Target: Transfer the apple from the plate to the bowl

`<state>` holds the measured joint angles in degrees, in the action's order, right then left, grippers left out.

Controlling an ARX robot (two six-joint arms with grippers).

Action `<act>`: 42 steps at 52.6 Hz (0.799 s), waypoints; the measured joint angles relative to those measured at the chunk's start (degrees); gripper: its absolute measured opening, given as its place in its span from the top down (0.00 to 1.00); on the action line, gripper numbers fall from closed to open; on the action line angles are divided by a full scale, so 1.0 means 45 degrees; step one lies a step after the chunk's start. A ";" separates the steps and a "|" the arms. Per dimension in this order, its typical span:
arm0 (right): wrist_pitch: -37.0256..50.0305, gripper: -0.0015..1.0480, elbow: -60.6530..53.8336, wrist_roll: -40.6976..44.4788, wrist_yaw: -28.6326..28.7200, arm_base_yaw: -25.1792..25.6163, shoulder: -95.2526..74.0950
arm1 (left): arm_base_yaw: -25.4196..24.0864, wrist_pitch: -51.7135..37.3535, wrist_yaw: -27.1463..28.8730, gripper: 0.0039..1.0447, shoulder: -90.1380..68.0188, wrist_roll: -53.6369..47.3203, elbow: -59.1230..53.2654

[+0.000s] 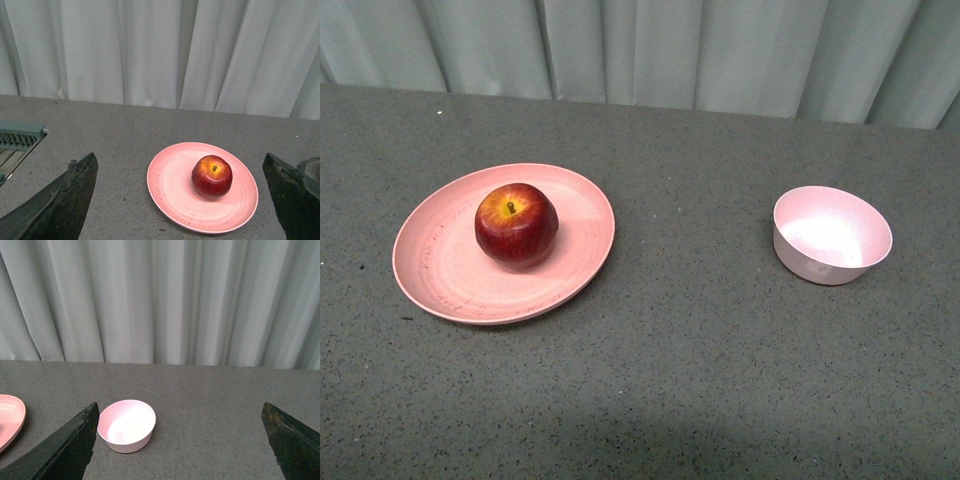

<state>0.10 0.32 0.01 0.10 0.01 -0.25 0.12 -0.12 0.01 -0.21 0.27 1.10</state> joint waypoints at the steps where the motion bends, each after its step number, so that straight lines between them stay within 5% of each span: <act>1: 0.0000 0.09 0.0000 0.0000 0.0000 0.0000 0.0000 | 0.0000 0.0000 0.0000 0.06 0.0000 0.0000 0.0000; 42: 0.0000 0.09 0.0000 0.0000 -0.0005 0.0000 0.0000 | 0.0000 0.0000 0.0000 0.06 0.0000 0.0000 0.0000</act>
<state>0.10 0.32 0.01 0.08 0.01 -0.25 0.12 -0.12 0.01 -0.21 0.27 1.10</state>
